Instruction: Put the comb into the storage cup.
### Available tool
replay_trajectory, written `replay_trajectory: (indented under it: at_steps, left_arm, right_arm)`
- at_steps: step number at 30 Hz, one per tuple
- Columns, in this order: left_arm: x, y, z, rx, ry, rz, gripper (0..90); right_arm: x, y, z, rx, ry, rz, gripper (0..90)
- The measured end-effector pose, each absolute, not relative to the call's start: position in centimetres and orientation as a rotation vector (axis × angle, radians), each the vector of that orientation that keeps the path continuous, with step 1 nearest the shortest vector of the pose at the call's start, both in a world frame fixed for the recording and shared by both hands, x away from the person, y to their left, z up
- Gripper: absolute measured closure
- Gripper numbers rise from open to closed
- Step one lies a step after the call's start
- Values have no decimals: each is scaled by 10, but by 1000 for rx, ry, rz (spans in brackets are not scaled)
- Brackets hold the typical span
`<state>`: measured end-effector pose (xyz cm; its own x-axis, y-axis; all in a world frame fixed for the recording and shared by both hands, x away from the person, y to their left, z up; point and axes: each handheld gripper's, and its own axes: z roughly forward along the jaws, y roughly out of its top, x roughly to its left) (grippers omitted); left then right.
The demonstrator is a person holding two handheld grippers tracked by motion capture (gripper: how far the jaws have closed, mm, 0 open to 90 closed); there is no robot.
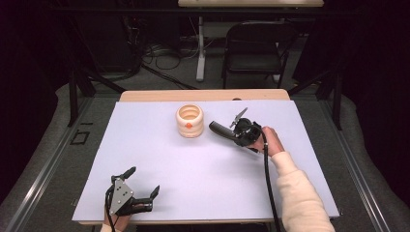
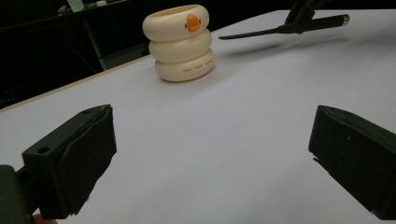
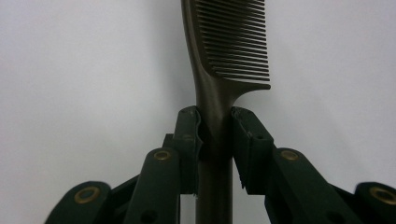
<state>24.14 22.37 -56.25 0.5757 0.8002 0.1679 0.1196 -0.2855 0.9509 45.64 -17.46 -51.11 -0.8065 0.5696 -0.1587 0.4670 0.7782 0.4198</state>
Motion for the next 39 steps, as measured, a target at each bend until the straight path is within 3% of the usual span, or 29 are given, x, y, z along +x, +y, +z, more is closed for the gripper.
replay_trajectory:
  at_steps: [39]
  left_arm:
    - [241, 222, -562, 1750, 749, 834, 8]
  right_arm:
    - [448, -188, -499, 894, 2501, 791, 726]
